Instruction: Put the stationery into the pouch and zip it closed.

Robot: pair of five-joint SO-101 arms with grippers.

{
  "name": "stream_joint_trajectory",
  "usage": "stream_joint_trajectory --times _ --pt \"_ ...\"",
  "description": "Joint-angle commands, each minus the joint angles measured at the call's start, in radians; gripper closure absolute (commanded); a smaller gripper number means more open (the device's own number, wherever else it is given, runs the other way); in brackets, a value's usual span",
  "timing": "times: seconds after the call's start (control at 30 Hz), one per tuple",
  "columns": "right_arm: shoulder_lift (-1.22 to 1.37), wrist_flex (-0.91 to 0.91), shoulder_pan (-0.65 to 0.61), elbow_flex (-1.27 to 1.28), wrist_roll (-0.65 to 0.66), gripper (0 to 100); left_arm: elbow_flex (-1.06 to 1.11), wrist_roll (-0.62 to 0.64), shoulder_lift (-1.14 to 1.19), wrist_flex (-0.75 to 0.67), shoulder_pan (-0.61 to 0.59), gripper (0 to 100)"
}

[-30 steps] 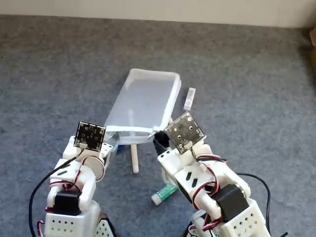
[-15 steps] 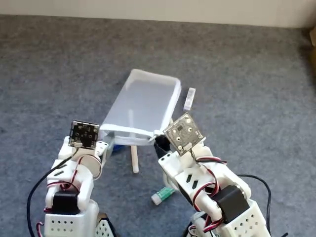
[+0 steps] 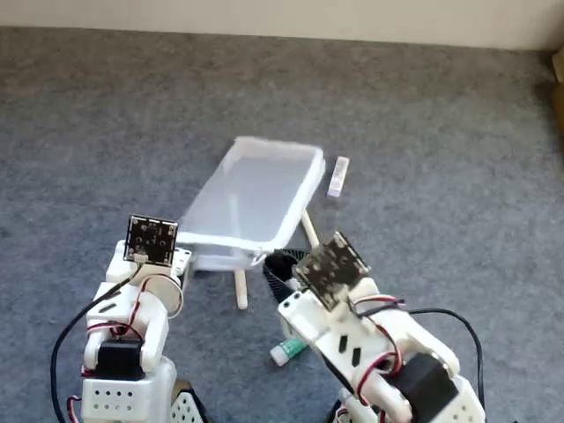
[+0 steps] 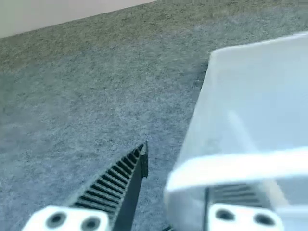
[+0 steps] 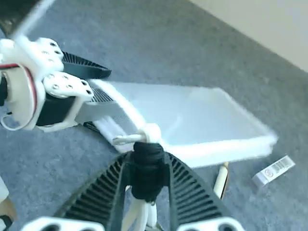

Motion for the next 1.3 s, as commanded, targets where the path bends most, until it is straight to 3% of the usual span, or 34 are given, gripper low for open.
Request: stream_joint_trajectory --times 0.0,0.17,0.3,0.57,0.9,1.27 --pt "-0.042 0.002 -0.018 0.004 0.012 99.5 -0.007 -0.051 -0.012 -0.018 0.022 91" --pt "-0.042 -0.054 -0.018 0.068 0.014 99.5 -0.036 -0.069 -0.013 -0.015 0.015 97" --pt "-0.042 -0.077 -0.018 0.093 0.014 99.1 -0.099 -0.069 -0.012 0.089 0.013 99" --pt "-0.042 -0.068 0.001 0.094 0.008 79.5 -0.188 -0.069 -0.012 0.195 0.015 99" --pt "-0.041 -0.067 0.127 0.085 0.008 78.9 -0.446 -0.069 0.002 0.411 0.019 99" --pt "-0.039 -0.07 0.237 0.085 0.008 78.9 -0.957 -0.034 0.607 0.592 0.021 99"
